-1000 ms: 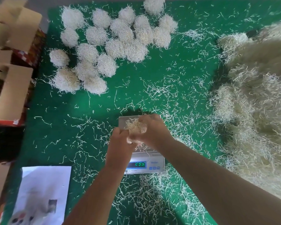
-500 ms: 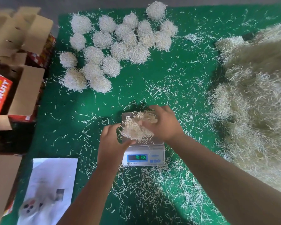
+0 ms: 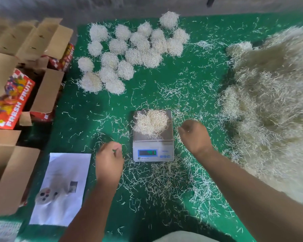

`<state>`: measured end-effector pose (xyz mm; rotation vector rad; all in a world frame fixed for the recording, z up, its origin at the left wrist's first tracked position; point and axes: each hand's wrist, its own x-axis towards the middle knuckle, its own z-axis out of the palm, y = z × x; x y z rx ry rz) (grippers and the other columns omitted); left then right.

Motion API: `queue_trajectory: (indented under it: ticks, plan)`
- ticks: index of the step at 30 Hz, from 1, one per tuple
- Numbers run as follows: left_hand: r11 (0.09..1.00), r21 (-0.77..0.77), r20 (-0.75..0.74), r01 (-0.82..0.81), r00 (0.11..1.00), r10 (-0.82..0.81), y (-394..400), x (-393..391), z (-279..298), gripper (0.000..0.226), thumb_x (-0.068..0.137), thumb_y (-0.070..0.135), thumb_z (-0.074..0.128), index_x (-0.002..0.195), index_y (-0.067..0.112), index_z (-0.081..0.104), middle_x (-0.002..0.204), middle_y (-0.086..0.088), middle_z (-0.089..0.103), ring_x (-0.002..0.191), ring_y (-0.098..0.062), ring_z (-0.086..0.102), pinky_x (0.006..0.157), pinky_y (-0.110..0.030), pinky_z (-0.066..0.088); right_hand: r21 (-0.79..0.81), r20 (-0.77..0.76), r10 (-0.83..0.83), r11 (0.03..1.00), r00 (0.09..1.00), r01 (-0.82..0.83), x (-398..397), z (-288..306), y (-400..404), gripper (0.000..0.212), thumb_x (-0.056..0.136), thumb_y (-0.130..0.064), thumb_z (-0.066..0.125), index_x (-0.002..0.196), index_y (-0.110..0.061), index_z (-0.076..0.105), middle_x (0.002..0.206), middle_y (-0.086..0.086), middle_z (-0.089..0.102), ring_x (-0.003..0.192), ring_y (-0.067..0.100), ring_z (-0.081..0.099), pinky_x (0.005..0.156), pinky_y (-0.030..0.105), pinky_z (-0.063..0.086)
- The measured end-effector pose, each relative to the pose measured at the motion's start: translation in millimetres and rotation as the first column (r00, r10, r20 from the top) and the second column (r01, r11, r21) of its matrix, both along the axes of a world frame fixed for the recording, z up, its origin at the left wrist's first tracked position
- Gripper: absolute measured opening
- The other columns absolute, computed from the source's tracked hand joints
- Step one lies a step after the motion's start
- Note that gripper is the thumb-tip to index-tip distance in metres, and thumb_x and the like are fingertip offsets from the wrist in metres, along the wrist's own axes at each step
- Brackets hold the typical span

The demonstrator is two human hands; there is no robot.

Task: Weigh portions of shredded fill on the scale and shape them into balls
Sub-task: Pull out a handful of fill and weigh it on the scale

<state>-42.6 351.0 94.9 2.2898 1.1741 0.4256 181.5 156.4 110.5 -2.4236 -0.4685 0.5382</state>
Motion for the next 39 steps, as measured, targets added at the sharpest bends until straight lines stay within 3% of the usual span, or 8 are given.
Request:
queue_trajectory:
  ticks: [4, 10, 17, 21, 25, 28, 33, 39]
  plan:
    - [1.000, -0.026, 0.001, -0.011, 1.000, 0.011, -10, -12, 2, 0.024, 0.090, -0.004, 0.067, 0.083, 0.019, 0.070, 0.079, 0.009, 0.066, 0.068, -0.009, 0.060, 0.059, -0.022, 0.042, -0.006, -0.012, 0.015, 1.000, 1.000, -0.015, -8, 0, -14, 0.016, 0.105, -0.026, 0.061, 0.089, -0.029, 0.062, 0.083, -0.015, 0.065, 0.077, 0.001, 0.066, 0.057, 0.010, 0.042]
    - [0.997, -0.066, -0.016, -0.029, 0.999, 0.028, -16, -8, 9, 0.020, 0.093, -0.001, 0.066, 0.088, 0.017, 0.072, 0.084, 0.004, 0.070, 0.070, -0.018, 0.064, 0.064, -0.036, 0.053, 0.014, -0.013, 0.016, 1.000, 1.000, -0.016, -9, 1, -17, 0.014, 0.105, -0.027, 0.062, 0.092, -0.032, 0.060, 0.083, -0.019, 0.061, 0.075, -0.005, 0.061, 0.057, 0.008, 0.040]
    - [0.996, -0.088, -0.009, -0.006, 1.000, 0.006, -8, 14, 4, 0.015, 0.094, 0.004, 0.068, 0.097, 0.018, 0.073, 0.094, 0.001, 0.070, 0.078, -0.021, 0.067, 0.066, -0.030, 0.050, 0.019, -0.029, 0.001, 1.000, 1.000, 0.000, 2, -9, -9, 0.010, 0.106, -0.028, 0.062, 0.097, -0.027, 0.066, 0.088, -0.010, 0.069, 0.074, -0.004, 0.062, 0.057, 0.010, 0.040]
    - [0.984, -0.170, -0.137, 0.059, 0.987, -0.083, 9, 42, -11, 0.082, 0.085, 0.027, 0.085, 0.153, 0.028, 0.040, 0.148, 0.004, 0.042, 0.130, -0.015, 0.049, 0.105, -0.042, 0.046, 0.054, -0.057, -0.032, 0.998, 0.998, 0.036, 9, -19, 0, 0.007, 0.105, -0.029, 0.063, 0.100, -0.027, 0.068, 0.092, -0.014, 0.069, 0.076, -0.003, 0.064, 0.058, 0.010, 0.043]
    - [0.961, -0.261, -0.183, 0.097, 0.972, -0.148, 24, 83, -21, 0.111, 0.074, 0.049, 0.088, 0.160, 0.042, 0.018, 0.158, 0.019, 0.022, 0.153, -0.018, 0.023, 0.117, -0.058, 0.032, 0.125, -0.102, -0.036, 0.991, 0.994, 0.048, 15, -31, 17, 0.012, 0.106, -0.029, 0.062, 0.095, -0.027, 0.066, 0.087, -0.015, 0.070, 0.073, 0.000, 0.067, 0.054, 0.010, 0.048]
    - [0.937, -0.322, -0.180, 0.133, 0.963, -0.198, 27, 106, -32, 0.117, 0.069, 0.056, 0.090, 0.162, 0.038, 0.021, 0.162, 0.011, 0.022, 0.150, -0.020, 0.022, 0.118, -0.052, 0.024, 0.155, -0.180, 0.027, 0.988, 0.983, 0.001, 17, -41, 31, 0.012, 0.106, -0.030, 0.060, 0.095, -0.029, 0.066, 0.084, -0.011, 0.074, 0.062, -0.002, 0.065, 0.050, 0.013, 0.048]
    - [0.920, -0.377, -0.108, 0.104, 0.982, -0.155, 21, 116, -46, 0.078, 0.074, 0.037, 0.092, 0.140, 0.020, 0.053, 0.141, -0.004, 0.045, 0.131, -0.022, 0.042, 0.114, -0.053, 0.041, 0.123, -0.225, 0.192, 0.978, 0.955, -0.167, 23, -55, 53, 0.017, 0.104, -0.030, 0.057, 0.089, -0.031, 0.066, 0.069, -0.009, 0.071, 0.055, -0.005, 0.063, 0.047, 0.015, 0.048]
    - [0.935, -0.349, -0.108, 0.058, 0.989, -0.101, 28, 108, -41, 0.049, 0.087, 0.032, 0.081, 0.129, 0.015, 0.061, 0.119, 0.002, 0.058, 0.111, -0.021, 0.057, 0.099, -0.052, 0.052, 0.169, -0.246, 0.272, 0.957, 0.930, -0.235, 21, -60, 65, 0.030, 0.101, -0.025, 0.067, 0.130, -0.035, 0.064, 0.081, -0.007, 0.072, 0.065, 0.006, 0.071, 0.061, 0.024, 0.063]
